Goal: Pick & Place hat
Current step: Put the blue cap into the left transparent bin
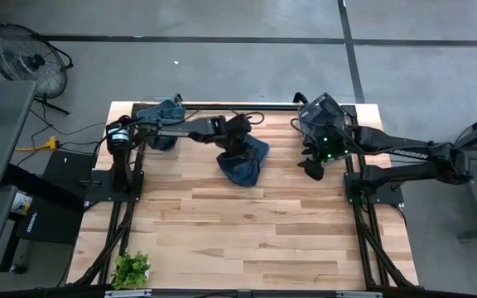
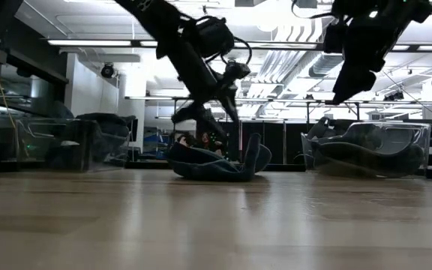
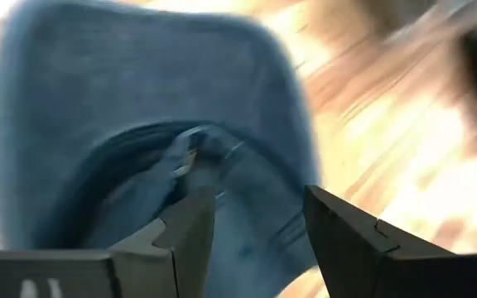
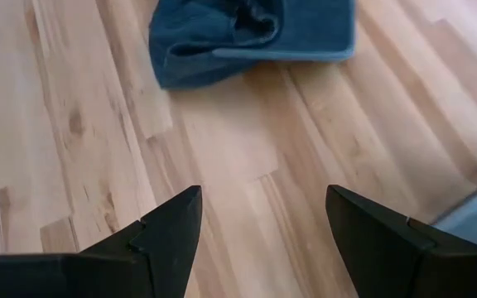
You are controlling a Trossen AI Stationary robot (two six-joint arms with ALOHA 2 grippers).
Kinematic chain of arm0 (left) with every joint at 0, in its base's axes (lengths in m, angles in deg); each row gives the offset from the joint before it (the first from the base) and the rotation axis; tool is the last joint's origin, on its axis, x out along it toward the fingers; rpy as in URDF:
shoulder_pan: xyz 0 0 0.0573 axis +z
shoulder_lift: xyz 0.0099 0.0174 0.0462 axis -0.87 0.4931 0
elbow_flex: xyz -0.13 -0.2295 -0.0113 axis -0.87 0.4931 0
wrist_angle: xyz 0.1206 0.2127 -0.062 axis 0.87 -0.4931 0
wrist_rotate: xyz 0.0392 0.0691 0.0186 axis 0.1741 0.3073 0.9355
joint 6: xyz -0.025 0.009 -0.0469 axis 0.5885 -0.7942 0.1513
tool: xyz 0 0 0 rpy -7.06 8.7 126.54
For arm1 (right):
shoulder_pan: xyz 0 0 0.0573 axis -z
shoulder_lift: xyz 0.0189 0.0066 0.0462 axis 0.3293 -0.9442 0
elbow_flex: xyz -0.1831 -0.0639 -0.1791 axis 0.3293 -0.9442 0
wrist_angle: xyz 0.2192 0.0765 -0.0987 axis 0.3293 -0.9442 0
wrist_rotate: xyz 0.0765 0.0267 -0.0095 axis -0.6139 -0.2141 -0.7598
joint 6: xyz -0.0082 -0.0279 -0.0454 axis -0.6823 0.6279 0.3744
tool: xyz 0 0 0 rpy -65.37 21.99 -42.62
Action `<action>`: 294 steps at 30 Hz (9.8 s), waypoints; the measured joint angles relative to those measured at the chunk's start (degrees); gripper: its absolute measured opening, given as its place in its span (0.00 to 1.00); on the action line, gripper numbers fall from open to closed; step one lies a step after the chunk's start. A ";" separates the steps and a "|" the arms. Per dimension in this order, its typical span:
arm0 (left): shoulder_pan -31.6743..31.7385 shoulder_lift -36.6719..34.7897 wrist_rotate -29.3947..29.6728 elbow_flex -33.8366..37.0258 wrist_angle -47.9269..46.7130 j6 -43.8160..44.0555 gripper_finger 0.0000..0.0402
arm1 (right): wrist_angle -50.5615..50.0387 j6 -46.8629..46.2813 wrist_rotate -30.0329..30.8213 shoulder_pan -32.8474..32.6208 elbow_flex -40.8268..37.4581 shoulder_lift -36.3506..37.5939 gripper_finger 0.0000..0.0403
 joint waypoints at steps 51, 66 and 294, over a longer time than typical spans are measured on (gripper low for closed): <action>-1.82 1.63 15.56 -0.15 -21.37 -46.64 0.88 | 5.17 1.71 0.82 -1.92 0.00 -4.59 0.62; -0.65 1.63 16.00 -0.15 -18.61 -46.17 0.88 | 5.17 2.97 0.52 -1.92 0.00 -4.59 0.62; 52.53 -32.89 15.49 12.60 -53.49 -22.61 0.50 | 19.37 -15.23 3.88 -0.23 -0.02 -4.57 0.62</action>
